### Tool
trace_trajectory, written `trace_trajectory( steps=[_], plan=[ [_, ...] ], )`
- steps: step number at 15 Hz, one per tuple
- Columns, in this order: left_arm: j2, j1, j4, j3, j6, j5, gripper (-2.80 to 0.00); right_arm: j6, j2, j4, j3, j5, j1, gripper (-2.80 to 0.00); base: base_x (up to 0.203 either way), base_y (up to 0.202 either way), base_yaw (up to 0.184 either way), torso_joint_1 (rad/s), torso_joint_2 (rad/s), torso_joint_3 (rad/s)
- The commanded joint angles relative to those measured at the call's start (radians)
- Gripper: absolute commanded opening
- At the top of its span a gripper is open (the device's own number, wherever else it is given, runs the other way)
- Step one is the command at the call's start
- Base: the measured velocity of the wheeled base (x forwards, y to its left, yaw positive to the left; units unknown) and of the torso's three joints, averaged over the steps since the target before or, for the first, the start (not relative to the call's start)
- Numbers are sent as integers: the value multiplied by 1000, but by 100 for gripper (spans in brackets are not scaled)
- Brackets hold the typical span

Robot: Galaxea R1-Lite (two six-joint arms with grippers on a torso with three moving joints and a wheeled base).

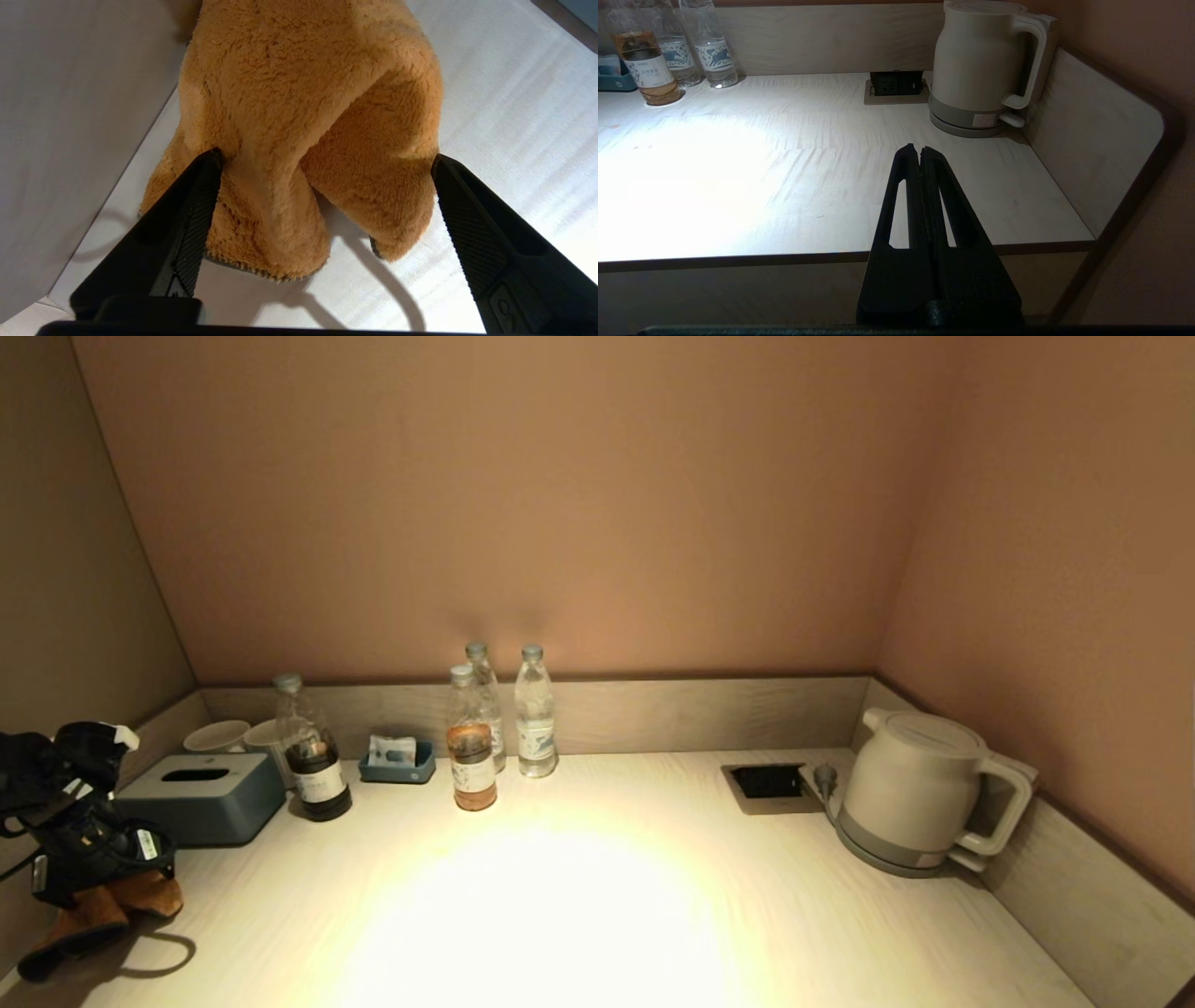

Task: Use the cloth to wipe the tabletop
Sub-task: Pick up the tablecloth

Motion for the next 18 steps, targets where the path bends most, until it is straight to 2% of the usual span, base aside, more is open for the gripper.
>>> trace_trajectory(
  steps=[1,2,13,18],
  plan=[
    [24,1,1,-11,-3,3,0,0,0,0,0,0,0,-280,0,0,0,0,0,0],
    [29,1,1,-12,-5,3,-280,0,0,0,0,0,0,-280,0,0,0,0,0,0],
    [-23,-1,2,-4,-13,-1,-280,0,0,0,0,0,0,-280,0,0,0,0,0,0],
    [-217,-25,12,41,-38,-8,-280,2,0,0,0,0,0,-280,0,0,0,0,0,0]
  ],
)
